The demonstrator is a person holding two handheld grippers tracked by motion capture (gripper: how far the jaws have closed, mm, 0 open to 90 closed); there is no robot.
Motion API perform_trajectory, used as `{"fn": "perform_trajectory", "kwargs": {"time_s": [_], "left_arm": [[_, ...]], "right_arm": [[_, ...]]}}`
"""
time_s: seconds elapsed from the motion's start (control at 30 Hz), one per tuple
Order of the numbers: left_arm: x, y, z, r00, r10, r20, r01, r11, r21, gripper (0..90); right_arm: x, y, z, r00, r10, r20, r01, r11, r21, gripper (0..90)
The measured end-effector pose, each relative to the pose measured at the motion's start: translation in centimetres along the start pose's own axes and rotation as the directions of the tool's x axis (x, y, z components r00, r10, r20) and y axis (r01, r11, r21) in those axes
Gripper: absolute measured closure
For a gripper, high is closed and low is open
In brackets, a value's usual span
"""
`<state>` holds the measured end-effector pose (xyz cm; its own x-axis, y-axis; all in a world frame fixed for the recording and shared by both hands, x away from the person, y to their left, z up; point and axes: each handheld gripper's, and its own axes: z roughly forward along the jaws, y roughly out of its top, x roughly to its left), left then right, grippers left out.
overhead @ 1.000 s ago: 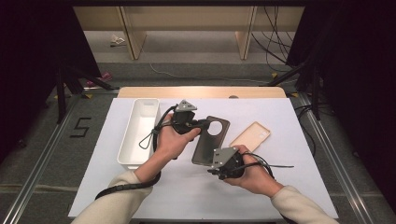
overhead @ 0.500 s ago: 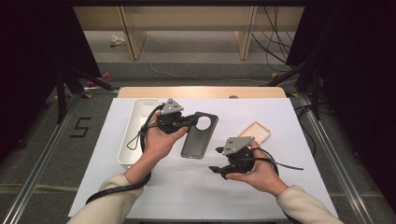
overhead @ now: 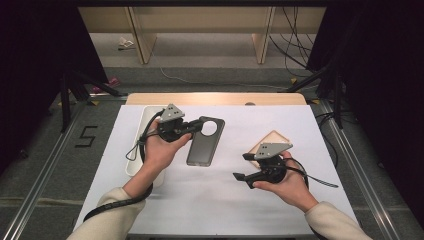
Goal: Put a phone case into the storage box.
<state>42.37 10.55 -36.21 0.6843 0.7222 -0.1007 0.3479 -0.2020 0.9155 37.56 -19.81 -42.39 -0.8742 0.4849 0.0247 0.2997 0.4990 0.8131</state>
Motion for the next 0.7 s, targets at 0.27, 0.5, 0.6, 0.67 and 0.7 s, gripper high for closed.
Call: {"fn": "perform_trajectory", "kwargs": {"time_s": [0.27,0.5,0.6,0.67,0.7], "left_arm": [[1.1,0.4,-1.0,0.9999,0.01,-0.013,-0.01,0.9995,-0.03,81.1],[2.4,1.0,-2.0,0.9994,0.01,-0.033,-0.012,0.9986,-0.052,81.1],[3.0,1.3,-2.6,0.9992,0.004,-0.039,-0.007,0.9976,-0.069,81.1],[3.3,1.5,-3.0,0.9991,0.0,-0.043,-0.004,0.9968,-0.079,81.1],[3.6,1.6,-3.2,0.9989,-0.004,-0.046,0.0,0.9961,-0.088,81.1]], "right_arm": [[-0.3,-0.4,-0.6,0.9994,0.029,0.017,-0.028,0.999,-0.028,25.9],[-0.5,-0.7,-0.9,0.9987,0.045,0.022,-0.044,0.998,-0.036,24.7],[-0.5,-0.8,-1.1,0.9984,0.052,0.023,-0.051,0.998,-0.043,24.1],[-0.5,-0.9,-1.2,0.9981,0.057,0.023,-0.056,0.997,-0.047,23.6],[-0.5,-0.9,-1.2,0.9981,0.057,0.023,-0.056,0.997,-0.049,23.2]]}}
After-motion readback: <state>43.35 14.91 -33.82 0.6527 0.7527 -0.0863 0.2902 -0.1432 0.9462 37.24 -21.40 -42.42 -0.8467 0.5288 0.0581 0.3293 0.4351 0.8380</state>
